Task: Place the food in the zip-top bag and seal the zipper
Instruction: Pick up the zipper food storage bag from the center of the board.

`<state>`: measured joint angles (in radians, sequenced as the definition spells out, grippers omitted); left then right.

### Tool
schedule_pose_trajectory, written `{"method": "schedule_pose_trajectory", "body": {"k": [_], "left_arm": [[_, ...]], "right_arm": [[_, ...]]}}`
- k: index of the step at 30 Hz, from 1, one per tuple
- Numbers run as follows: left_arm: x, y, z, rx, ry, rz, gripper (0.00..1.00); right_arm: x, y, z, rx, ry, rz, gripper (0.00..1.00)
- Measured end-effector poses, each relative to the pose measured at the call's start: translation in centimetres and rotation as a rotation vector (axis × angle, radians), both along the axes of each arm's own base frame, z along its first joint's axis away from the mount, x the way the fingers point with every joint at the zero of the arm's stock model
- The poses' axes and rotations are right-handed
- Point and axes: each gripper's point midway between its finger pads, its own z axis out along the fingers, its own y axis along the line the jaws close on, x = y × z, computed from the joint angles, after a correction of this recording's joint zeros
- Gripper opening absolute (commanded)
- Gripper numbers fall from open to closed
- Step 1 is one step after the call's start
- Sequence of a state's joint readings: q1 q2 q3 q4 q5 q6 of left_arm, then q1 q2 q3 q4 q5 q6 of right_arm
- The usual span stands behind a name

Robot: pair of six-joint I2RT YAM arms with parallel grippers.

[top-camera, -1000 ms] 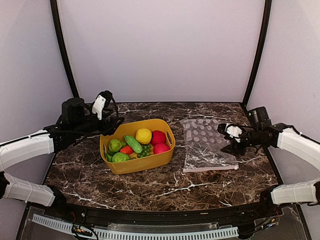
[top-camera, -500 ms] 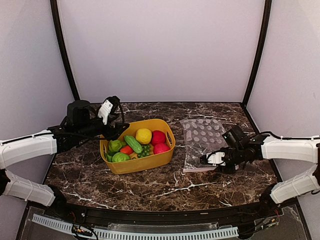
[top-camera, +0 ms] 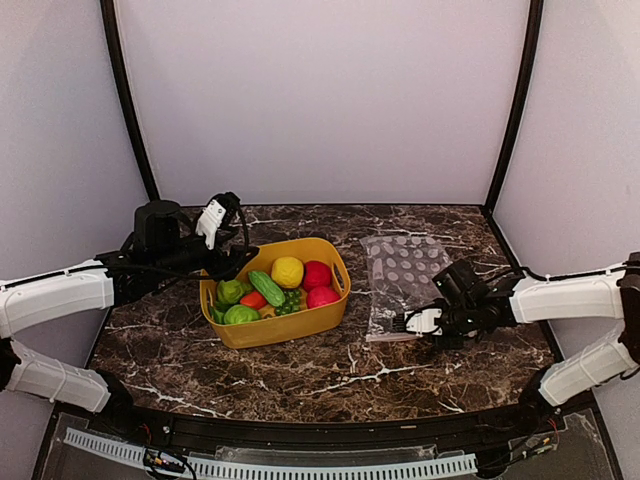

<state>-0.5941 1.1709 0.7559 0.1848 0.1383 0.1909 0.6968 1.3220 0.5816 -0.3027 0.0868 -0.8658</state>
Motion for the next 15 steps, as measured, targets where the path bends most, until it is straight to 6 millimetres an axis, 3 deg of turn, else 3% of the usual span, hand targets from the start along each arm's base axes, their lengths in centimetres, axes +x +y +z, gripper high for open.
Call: {"method": "schedule_pose_trajectory", "body": {"k": [4, 10, 15], "left_arm": [[0.0, 0.0, 0.0, 0.0, 0.0, 0.0, 0.68], [0.2, -0.1, -0.5, -0.013, 0.025, 0.009, 0.67], [0.6, -1.3, 0.0, -0.057, 0.066, 0.067, 0.67]], "right_arm": [[0.5, 0.0, 0.2, 0.004, -0.023, -0.022, 0.0], [1.6, 0.4, 2.0, 0.037, -0.084, -0.047, 0.0], [4.2, 1.5, 6.1, 0.116, -0.153, -0.09, 0.0]]}}
